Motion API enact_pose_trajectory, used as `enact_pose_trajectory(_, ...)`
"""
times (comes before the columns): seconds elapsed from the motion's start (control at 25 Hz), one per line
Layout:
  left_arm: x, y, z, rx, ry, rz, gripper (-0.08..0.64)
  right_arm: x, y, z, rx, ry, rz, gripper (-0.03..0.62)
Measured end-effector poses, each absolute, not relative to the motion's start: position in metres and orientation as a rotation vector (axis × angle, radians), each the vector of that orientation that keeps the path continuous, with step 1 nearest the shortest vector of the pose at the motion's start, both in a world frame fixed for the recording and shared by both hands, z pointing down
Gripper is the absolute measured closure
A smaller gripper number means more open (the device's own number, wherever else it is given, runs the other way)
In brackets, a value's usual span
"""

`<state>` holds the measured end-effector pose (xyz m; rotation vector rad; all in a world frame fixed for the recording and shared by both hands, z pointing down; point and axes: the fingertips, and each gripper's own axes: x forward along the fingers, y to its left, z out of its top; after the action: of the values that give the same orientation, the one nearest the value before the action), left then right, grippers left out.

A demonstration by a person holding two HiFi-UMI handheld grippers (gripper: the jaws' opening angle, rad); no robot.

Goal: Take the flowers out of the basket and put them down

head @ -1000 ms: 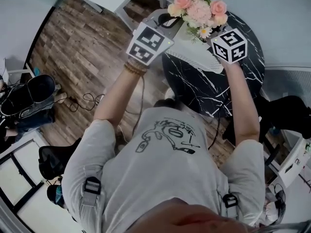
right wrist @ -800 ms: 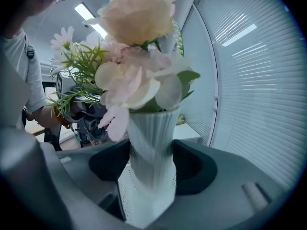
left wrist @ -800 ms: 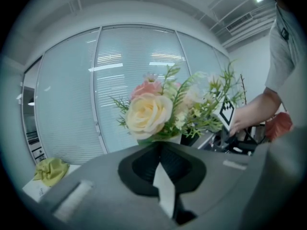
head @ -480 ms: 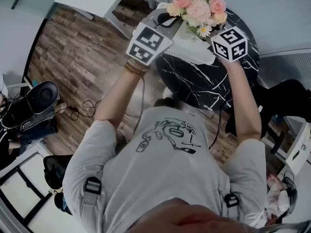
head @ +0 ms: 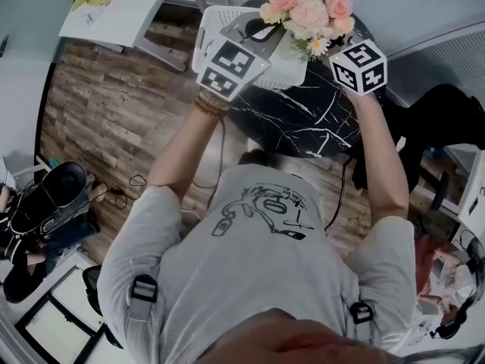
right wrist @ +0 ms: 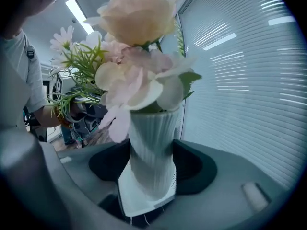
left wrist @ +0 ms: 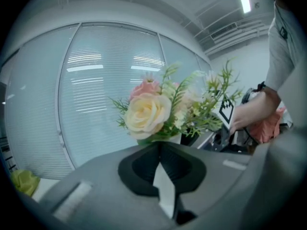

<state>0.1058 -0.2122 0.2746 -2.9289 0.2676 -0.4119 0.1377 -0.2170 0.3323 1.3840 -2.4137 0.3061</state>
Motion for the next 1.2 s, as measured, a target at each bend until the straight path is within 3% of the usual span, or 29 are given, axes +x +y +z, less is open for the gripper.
enact_pose_trajectory(0.72, 0.258, -0.08, 0.285, -2.956, -0.102, -0.354, 0.557, 0.291, -0.077, 0.343, 1.67, -2.218, 0.374, 0.304)
enact_pose_trajectory(1.2, 0.29, -0.031, 0.292, -2.955, -0.167, -0.365, 0.557, 0.321, -0.027, 0.351, 1.719, -2.185, 0.398, 0.304)
